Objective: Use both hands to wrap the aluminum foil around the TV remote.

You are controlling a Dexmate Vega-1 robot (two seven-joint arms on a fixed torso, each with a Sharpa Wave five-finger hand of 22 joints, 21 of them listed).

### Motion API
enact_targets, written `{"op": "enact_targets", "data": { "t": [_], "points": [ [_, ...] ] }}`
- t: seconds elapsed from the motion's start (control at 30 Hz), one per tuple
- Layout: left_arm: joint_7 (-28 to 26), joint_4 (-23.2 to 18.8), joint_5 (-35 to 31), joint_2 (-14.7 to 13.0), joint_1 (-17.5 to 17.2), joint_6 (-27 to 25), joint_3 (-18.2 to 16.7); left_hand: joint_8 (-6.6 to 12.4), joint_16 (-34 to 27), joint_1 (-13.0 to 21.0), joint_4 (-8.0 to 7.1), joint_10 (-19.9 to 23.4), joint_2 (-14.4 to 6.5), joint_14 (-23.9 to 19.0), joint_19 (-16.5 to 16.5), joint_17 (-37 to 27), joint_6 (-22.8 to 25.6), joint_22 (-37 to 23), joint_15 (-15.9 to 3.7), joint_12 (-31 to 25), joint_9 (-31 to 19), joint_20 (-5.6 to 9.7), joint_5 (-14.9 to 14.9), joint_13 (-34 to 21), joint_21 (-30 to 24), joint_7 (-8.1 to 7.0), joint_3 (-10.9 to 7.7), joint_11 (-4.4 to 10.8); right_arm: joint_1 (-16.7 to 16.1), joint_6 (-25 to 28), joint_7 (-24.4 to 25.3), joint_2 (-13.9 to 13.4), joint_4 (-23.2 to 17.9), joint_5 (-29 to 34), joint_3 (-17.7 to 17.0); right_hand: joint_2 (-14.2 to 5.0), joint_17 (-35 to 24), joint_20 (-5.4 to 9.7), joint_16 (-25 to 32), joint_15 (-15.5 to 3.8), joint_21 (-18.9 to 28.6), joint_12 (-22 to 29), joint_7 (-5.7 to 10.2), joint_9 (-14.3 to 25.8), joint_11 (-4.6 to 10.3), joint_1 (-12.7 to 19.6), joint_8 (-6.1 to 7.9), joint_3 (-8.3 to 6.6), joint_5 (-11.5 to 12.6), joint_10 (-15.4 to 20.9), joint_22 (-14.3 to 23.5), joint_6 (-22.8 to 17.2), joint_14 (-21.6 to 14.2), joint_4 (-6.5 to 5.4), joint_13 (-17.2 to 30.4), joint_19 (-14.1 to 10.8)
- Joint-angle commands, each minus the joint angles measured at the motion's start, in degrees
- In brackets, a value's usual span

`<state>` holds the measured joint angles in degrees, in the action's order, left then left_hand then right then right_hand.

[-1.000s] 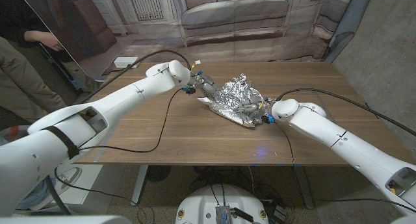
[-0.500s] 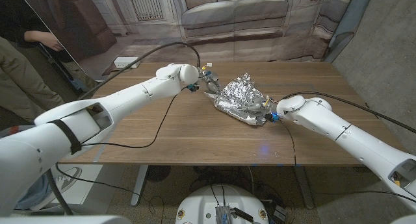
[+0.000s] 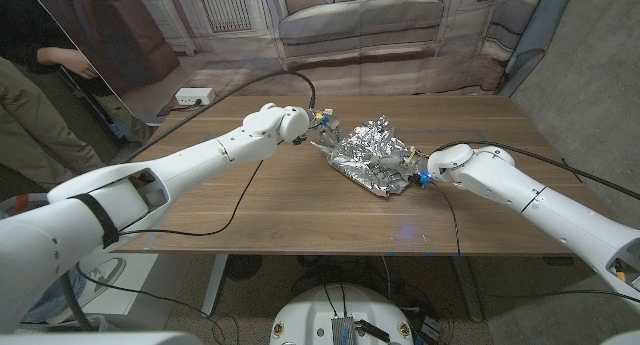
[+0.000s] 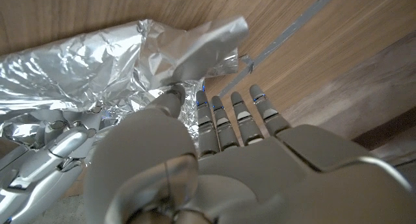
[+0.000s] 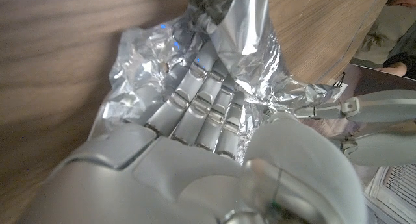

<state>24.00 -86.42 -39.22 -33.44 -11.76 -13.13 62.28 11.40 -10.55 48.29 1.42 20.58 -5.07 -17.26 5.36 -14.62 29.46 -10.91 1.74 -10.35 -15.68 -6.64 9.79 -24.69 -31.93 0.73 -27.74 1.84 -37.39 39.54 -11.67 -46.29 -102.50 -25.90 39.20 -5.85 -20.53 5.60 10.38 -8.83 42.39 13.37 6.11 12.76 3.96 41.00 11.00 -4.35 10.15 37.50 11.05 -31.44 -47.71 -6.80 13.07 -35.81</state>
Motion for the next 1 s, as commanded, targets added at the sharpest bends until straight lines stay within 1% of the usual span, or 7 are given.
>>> {"op": "enact_targets", "data": {
  "t": [0.03, 0.13, 0.3, 0.53, 0.67, 0.77, 1.0],
  "points": [
    [0.5, -6.9, -4.4, -3.2, -5.0, 0.0, -4.3, -0.08, -0.1, -0.2, -0.12, -0.4, 0.0, 0.4, -0.5, 0.0, -0.5, 0.0, -0.04, 0.0, 0.0, -0.01, 0.0, 0.2, 0.4, -0.08, 0.36, 0.00, -2.5, -3.0, 2.6, -3.0, -5.9, 0.3, -0.3, 0.05, 2.0, -2.49, -0.7, 7.33, -4.0, -0.7, 0.21, -0.1, -0.80, -1.0, 0.42, 0.07, 0.2, -3.9, -0.1, 1.4, 14.3, 0.89, 0.1, 10.4],
    [0.7, -8.4, -4.7, -3.9, -6.3, 0.0, -5.5, -0.05, -0.2, -0.5, -0.27, -0.4, -0.1, 0.5, -0.6, 0.0, -0.5, 0.0, 0.02, -0.2, 0.0, -0.01, 0.0, 0.3, 0.5, 0.09, 0.51, -0.11, -2.9, -2.8, 3.7, -3.7, -7.7, 1.5, 0.0, 0.13, 2.7, -3.19, -0.8, 8.06, -4.9, -1.2, 0.23, -0.1, -1.33, -1.2, 0.43, 0.10, 0.2, -5.9, -0.2, 1.8, 17.6, 1.20, 0.0, 12.2],
    [-0.5, -12.6, -4.7, -5.7, -9.4, -0.6, -8.3, 0.00, -0.3, -0.9, -0.55, -0.6, -0.1, 0.6, -0.9, 0.1, -0.7, 0.0, 0.28, -0.3, 0.1, 0.02, 0.0, 0.5, 0.7, 0.38, 0.77, -0.33, -5.3, -4.2, 7.4, -5.4, -12.0, 4.1, -0.5, 0.27, 3.3, -3.85, -0.6, 8.10, -6.0, -1.2, 0.19, -0.2, -1.15, -1.1, 0.43, 0.07, 0.2, -6.8, -0.2, 2.1, 19.6, 1.61, -0.1, 14.2],
    [-5.4, -18.1, -4.7, -7.7, -15.1, -2.2, -13.0, -0.29, -0.5, -1.7, -0.99, -0.9, 0.0, 0.9, -0.8, 0.3, -1.8, 0.0, 0.31, -0.4, 0.2, 0.02, 0.0, 0.9, 0.8, 0.66, 1.24, -0.48, -11.5, -7.0, 18.8, -6.9, -18.5, 11.5, -2.1, 0.77, 4.5, -4.66, -0.7, 8.48, -8.3, -1.5, 0.83, -0.2, -1.13, -1.3, 0.14, 0.24, 0.1, -9.6, -0.3, 3.7, 25.0, 2.32, -0.3, 18.5],
    [-5.6, -19.1, -3.7, -7.9, -16.4, -2.8, -14.8, -0.46, -0.5, -2.1, -1.18, -1.1, 0.0, 1.1, -0.8, 0.4, -2.6, 0.0, 0.29, -0.4, 0.3, 0.01, 0.0, 1.1, 0.9, 0.59, 1.46, -0.47, -14.3, -8.8, 24.2, -6.1, -19.6, 15.5, -2.8, 1.29, 6.0, -5.14, -0.7, 8.72, -11.1, -2.0, 0.46, -0.3, -2.52, -1.6, -0.34, 0.44, 0.2, -13.2, -0.6, 6.9, 30.8, 3.09, -0.5, 23.1],
    [-5.6, -19.9, -3.1, -8.1, -17.1, -3.2, -15.8, -0.53, -0.5, -2.3, -1.29, -1.5, 0.0, 1.4, -0.8, 0.6, -3.2, 0.0, 0.33, -0.4, 0.4, 0.02, 0.0, 1.3, 0.9, 0.80, 1.63, -0.55, -15.5, -9.2, 25.8, -5.6, -19.7, 16.6, -3.5, 1.48, 7.0, -5.56, -0.5, 9.21, -12.6, -2.3, 0.15, -0.4, -2.95, -2.1, -0.68, 0.65, 0.2, -16.5, -0.6, 10.1, 34.2, 3.47, -0.8, 25.0],
    [-5.0, -22.3, -0.1, -9.0, -19.1, -3.2, -18.0, -0.44, -0.6, -2.7, -1.49, -1.5, 0.0, 1.4, -0.8, 0.7, -3.4, 0.0, 0.37, -0.5, 0.5, 0.08, 0.0, 1.5, 1.0, 0.92, 1.80, -0.72, -17.8, -9.6, 26.4, -5.8, -20.6, 17.5, -5.1, 1.58, 7.9, -6.04, -0.4, 9.88, -14.9, -2.4, -0.24, -0.6, -3.67, -2.8, -0.62, 0.93, 0.2, -19.5, -0.7, 13.3, 37.4, 3.74, -1.0, 28.5]
  ]
}}
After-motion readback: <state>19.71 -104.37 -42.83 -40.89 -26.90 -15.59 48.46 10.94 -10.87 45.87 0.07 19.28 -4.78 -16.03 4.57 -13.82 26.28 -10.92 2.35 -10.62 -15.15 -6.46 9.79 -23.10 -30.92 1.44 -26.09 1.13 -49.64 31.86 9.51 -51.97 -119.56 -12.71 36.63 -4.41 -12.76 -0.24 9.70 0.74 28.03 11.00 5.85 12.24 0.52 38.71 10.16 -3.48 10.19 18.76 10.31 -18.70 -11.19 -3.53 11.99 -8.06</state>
